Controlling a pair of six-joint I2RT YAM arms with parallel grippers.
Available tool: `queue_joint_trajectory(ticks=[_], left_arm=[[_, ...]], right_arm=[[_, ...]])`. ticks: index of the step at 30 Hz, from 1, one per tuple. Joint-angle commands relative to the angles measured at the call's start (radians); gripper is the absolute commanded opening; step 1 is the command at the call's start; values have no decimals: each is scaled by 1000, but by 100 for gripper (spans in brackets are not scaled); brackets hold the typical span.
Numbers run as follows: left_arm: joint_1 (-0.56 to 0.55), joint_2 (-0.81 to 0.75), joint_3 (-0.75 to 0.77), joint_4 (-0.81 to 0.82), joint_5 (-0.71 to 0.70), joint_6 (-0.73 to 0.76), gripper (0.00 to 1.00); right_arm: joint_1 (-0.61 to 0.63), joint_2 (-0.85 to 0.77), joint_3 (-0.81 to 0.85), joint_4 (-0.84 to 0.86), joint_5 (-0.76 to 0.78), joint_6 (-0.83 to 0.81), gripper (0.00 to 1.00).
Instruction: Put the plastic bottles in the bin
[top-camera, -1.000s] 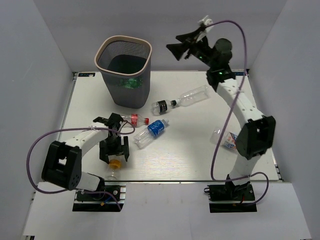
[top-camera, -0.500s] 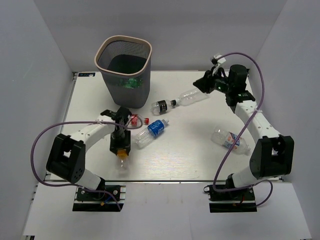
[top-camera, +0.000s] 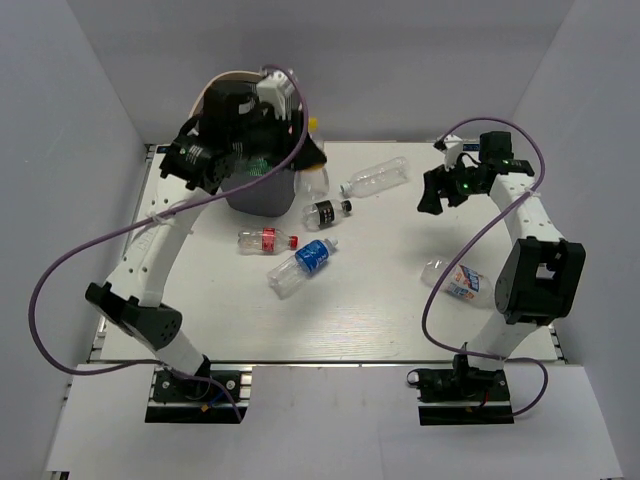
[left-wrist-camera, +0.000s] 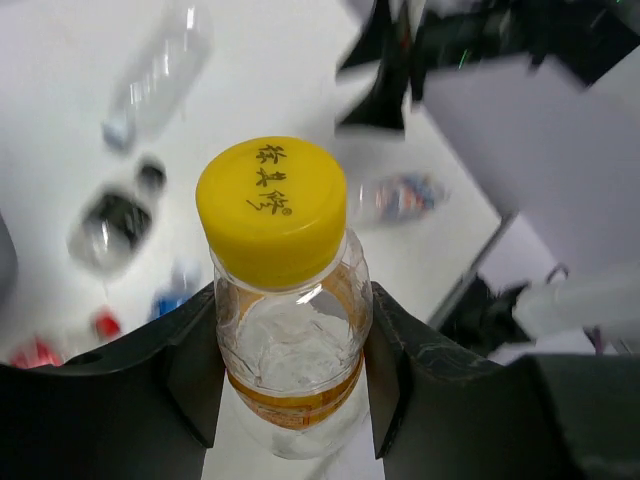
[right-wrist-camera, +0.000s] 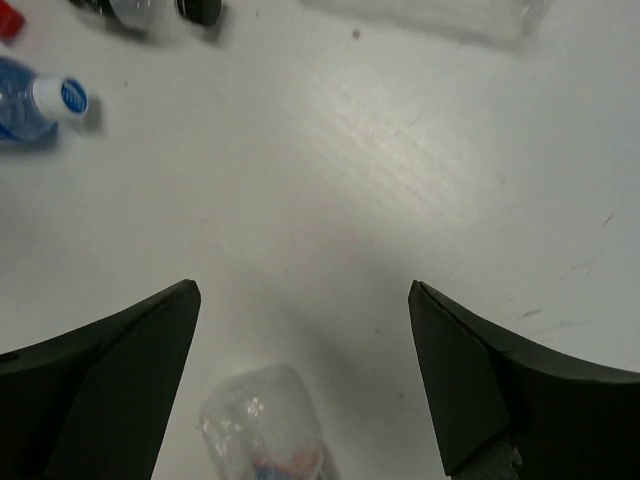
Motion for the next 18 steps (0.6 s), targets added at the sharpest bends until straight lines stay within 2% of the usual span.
queue_joint_trajectory(ticks=[1,3,4,7,10,13,14,15,18], left_arm=[[31,85,107,193,18,-15,0],[40,152,178,274,-77,-27,0],[58,179,231,287,-174,-41,0],[106,258,305,308,-414,-76,0],[150,268,305,366,-539,-105,0],[204,277,296,400,-602,-130,1],[230,277,286,422,-602,-130,1],[244,277,285,431,-590,-147,1],[269,277,273,459,-568,-156,5]], right_arm=[[-35,-6,23,-217,-16,-105,90],[-43,-30,-26,-240,-35,-138,85],[-44,-43,-46,-237,-30,-145,77],[-47,-138,-140,-232,2,-207,65],[-49,-201,-213,-255,47,-268,65],[-49,-251,-264,-289,92,-326,78],[-51,-262,-273,-289,109,-336,87],[-52,-279,-305,-286,117,-340,90],[-51,-304,-345,-268,140,-339,90]])
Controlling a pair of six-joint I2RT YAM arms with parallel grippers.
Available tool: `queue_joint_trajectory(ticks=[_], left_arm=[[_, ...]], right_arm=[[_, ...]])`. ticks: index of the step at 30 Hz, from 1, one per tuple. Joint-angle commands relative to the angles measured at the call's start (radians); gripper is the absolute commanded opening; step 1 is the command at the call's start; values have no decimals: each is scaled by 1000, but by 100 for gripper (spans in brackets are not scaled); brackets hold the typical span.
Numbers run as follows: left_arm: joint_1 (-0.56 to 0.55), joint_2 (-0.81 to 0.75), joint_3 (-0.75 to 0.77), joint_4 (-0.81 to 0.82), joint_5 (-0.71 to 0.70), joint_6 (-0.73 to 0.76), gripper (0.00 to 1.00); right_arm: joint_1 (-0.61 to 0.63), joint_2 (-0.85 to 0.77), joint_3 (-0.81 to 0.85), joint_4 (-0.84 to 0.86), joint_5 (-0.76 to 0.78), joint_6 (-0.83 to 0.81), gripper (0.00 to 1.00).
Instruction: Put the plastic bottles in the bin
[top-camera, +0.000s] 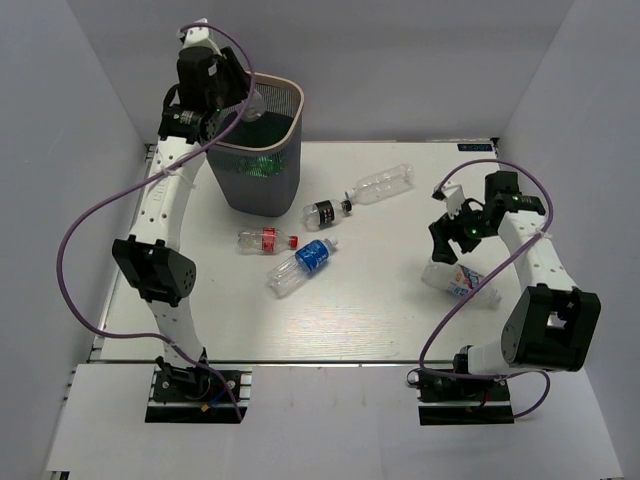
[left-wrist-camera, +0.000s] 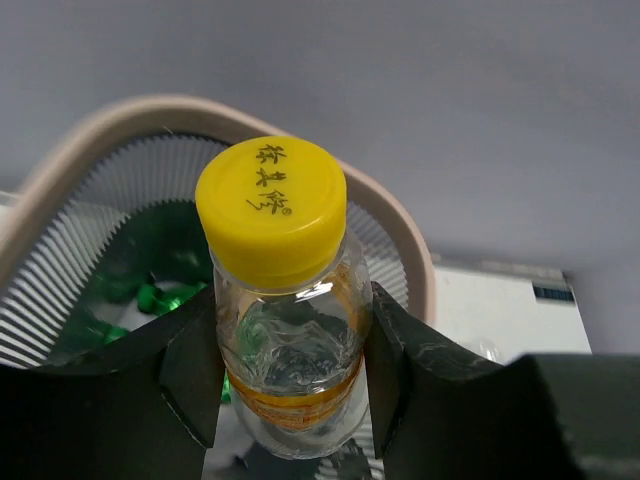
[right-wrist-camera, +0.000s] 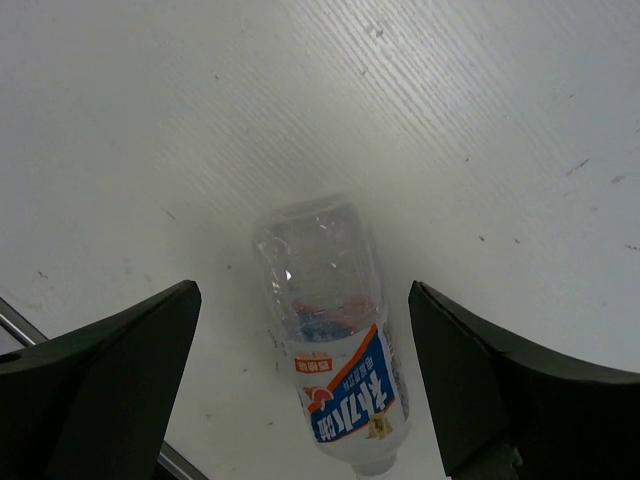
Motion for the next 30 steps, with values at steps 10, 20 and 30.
queue_joint_trajectory(ticks=[10,20,30], left_arm=[[50,-35,-45,-117,-27,-5,100],[-60,-419,-498,46,496,134,100],[-189,-658,-1035,-77,574,139,91]], right_arm=[[6,21,-126,11,127,-56,90],[30,79,-287,216,308,-76,84],[36,86,-14,11,60,-198,9]])
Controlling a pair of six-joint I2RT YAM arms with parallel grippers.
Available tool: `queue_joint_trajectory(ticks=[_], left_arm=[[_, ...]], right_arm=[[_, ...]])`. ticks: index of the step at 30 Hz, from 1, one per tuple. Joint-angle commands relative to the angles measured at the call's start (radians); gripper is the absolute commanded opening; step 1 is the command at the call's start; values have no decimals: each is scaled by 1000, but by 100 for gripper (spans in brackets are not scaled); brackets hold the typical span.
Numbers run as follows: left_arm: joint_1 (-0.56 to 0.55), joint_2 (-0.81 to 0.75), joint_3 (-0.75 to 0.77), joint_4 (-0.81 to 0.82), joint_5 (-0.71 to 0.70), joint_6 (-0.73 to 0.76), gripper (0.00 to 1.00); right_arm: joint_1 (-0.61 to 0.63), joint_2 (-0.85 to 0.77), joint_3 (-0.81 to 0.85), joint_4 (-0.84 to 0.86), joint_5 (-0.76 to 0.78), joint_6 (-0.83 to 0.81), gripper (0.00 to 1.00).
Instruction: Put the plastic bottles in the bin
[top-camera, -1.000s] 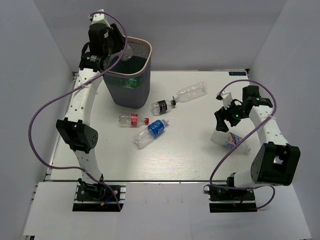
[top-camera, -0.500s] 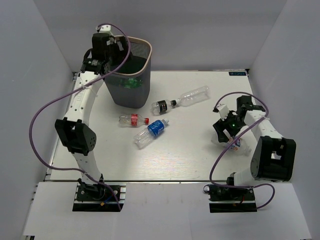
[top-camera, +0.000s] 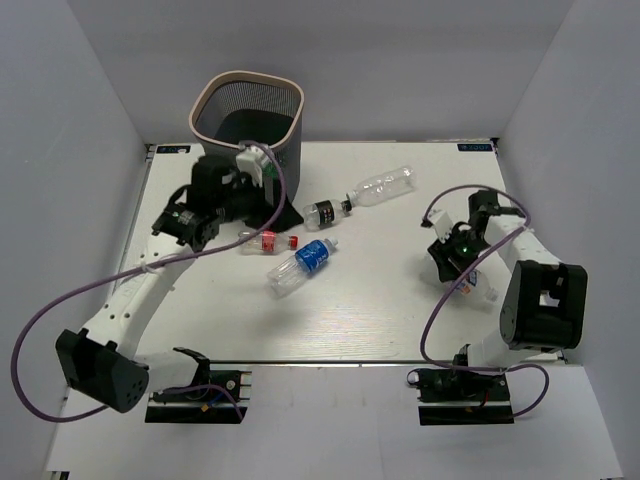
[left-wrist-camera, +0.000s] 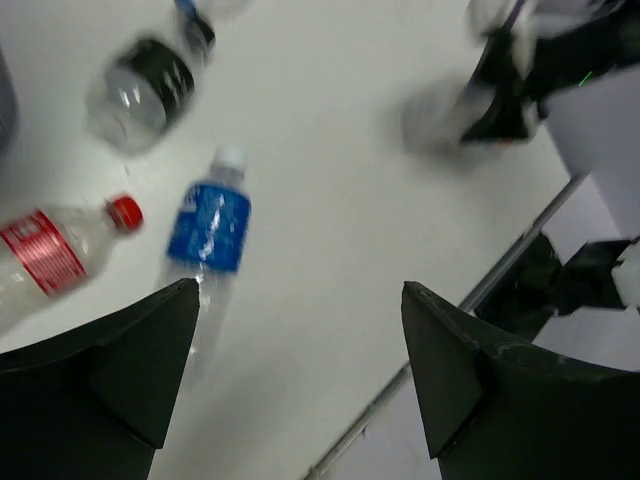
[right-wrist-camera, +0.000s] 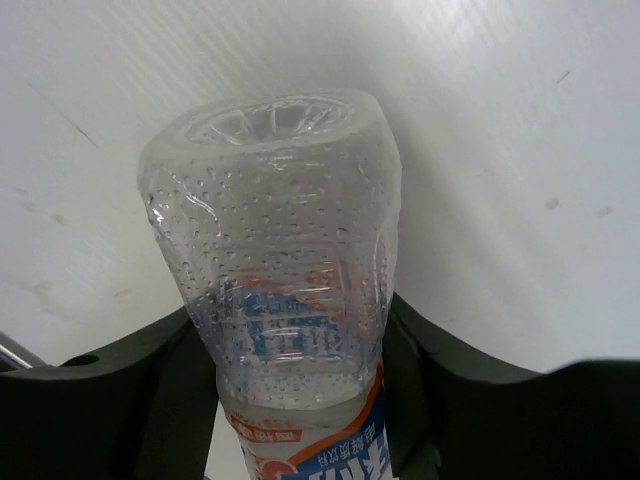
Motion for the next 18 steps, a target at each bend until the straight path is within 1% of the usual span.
queue_joint_trajectory(ticks=[1,2,3,4,5,6,7,8,9,10,11,12,13,14,15,16,17,18], left_arm=[[-36,30,-148,-69,20,5,91],[-59,40,-167,-78,0,5,91],[-70,52,-183,-78,-34,17,91],[-79,64,-206,-91,-60,26,91],[-90,75,-217,-100,-86,35,94],[-107,96,-226,-100,-121,44,95],[-107,107,-227,-109,-141,44,96],[-121,116,-227,-118,-155,55,99],[-136,127,-227,-118,-175,66,99],[-136,127,-227,-118,-186,66,99],[-150,127,-227,-118,-206,66,99],[-164,127,-227,-127,-217,66,99],[-164,136,-227,-127,-232,66,99],[-174,136,-227,-153,-258,66,99],[-185,136,-214,-163,-272,66,99],[-185,136,-205,-173,-287,66,99],[-196,136,-205,-187,-299,66,99],[-196,136,-205,-187,-315,66,99]], right_arm=[[21,9,232,-156,-212,-61,6],[25,20,284,-184,-292,-68,6],[40,47,333,-204,-329,-58,6],[50,67,522,-242,-434,-30,6],[85,127,588,-252,-472,-14,6],[109,152,721,-261,-515,33,6],[137,176,847,-263,-553,63,6],[152,245,963,-239,-657,95,6],[183,265,1012,-170,-690,127,6],[218,282,1088,-57,-752,279,6],[238,314,1124,114,-765,344,6],[292,316,1129,215,-776,483,8],[300,319,1092,325,-782,624,8],[320,321,1069,701,-791,778,8],[353,324,1047,837,-790,855,8],[369,345,1041,946,-776,977,8],[378,380,1061,1157,-741,1071,8],[411,431,1084,1211,-724,1109,6]])
